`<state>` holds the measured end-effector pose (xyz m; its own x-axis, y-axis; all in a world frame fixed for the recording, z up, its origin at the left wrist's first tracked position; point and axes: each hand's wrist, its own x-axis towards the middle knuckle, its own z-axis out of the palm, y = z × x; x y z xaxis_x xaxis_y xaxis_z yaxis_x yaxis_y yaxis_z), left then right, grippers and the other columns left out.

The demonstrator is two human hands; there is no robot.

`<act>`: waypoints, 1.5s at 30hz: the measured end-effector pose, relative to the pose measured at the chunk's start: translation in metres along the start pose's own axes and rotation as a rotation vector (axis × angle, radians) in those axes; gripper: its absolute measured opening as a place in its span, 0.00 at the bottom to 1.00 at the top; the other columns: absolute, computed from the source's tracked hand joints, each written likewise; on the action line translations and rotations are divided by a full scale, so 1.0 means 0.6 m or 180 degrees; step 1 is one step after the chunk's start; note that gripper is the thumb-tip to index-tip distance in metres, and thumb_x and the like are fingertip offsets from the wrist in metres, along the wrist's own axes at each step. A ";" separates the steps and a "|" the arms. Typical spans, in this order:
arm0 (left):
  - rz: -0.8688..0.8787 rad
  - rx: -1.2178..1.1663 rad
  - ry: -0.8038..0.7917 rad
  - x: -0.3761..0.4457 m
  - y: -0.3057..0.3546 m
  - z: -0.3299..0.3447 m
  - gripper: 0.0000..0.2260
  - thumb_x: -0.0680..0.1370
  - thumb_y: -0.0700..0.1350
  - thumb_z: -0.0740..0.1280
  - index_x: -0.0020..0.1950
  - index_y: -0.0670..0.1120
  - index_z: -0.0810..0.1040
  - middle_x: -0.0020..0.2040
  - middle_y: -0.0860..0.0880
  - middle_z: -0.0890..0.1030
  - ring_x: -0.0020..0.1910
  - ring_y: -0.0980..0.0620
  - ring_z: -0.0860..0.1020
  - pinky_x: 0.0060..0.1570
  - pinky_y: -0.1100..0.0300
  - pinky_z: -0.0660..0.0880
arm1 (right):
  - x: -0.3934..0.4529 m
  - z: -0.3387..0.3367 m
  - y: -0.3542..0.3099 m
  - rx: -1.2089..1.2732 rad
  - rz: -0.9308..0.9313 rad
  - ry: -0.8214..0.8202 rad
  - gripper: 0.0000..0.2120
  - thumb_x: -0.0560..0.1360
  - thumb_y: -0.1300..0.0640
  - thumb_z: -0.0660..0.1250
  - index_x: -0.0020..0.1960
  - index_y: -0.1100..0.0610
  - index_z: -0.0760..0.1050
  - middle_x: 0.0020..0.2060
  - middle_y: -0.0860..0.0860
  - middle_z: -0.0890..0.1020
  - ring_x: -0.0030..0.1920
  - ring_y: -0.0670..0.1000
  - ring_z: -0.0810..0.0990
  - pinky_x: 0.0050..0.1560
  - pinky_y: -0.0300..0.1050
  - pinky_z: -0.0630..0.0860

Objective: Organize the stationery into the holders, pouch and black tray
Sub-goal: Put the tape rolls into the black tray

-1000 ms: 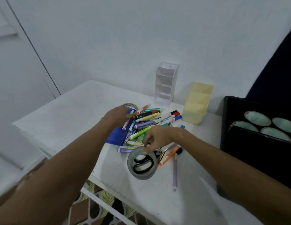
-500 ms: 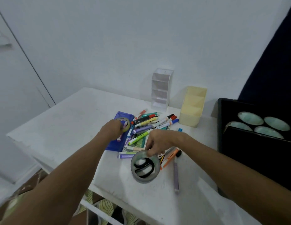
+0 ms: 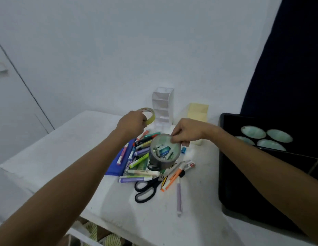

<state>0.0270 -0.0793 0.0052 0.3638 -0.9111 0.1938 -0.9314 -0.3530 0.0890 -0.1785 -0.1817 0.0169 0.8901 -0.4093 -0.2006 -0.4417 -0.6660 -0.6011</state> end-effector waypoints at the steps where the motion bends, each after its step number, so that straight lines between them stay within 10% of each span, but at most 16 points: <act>1: 0.0164 -0.0036 0.0074 0.007 0.027 -0.007 0.07 0.76 0.44 0.64 0.42 0.47 0.81 0.39 0.45 0.80 0.37 0.45 0.77 0.35 0.57 0.73 | -0.016 -0.021 0.013 0.0073 0.0090 0.0147 0.09 0.74 0.58 0.68 0.49 0.61 0.83 0.30 0.50 0.83 0.28 0.45 0.79 0.37 0.43 0.81; 15: 0.1634 -0.0472 -0.0040 0.027 0.389 0.022 0.08 0.77 0.46 0.63 0.50 0.46 0.81 0.44 0.45 0.80 0.43 0.44 0.77 0.38 0.58 0.70 | -0.298 -0.203 0.277 0.0468 0.1875 0.1793 0.09 0.73 0.60 0.67 0.43 0.67 0.82 0.35 0.59 0.84 0.32 0.51 0.81 0.36 0.45 0.81; 27: 0.2169 -0.0180 -0.1360 -0.046 0.418 0.081 0.10 0.77 0.50 0.66 0.56 0.51 0.81 0.51 0.51 0.82 0.50 0.50 0.79 0.52 0.54 0.77 | -0.306 -0.160 0.350 0.1236 0.2419 0.2600 0.10 0.72 0.61 0.66 0.46 0.70 0.78 0.37 0.63 0.83 0.32 0.54 0.81 0.32 0.46 0.81; 45: 0.2444 0.1171 -0.1175 -0.040 0.475 0.131 0.03 0.75 0.43 0.66 0.44 0.47 0.80 0.45 0.49 0.81 0.48 0.47 0.78 0.55 0.48 0.64 | -0.263 -0.137 0.380 0.1332 0.2518 0.2598 0.09 0.72 0.59 0.67 0.40 0.65 0.75 0.33 0.58 0.82 0.30 0.51 0.80 0.29 0.43 0.77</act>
<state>-0.2479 -0.1747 -0.0508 -0.3227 -0.9107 -0.2578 -0.8837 0.3875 -0.2627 -0.4286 -0.3200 -0.0249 -0.0091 -0.9855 -0.1696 -0.6269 0.1377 -0.7668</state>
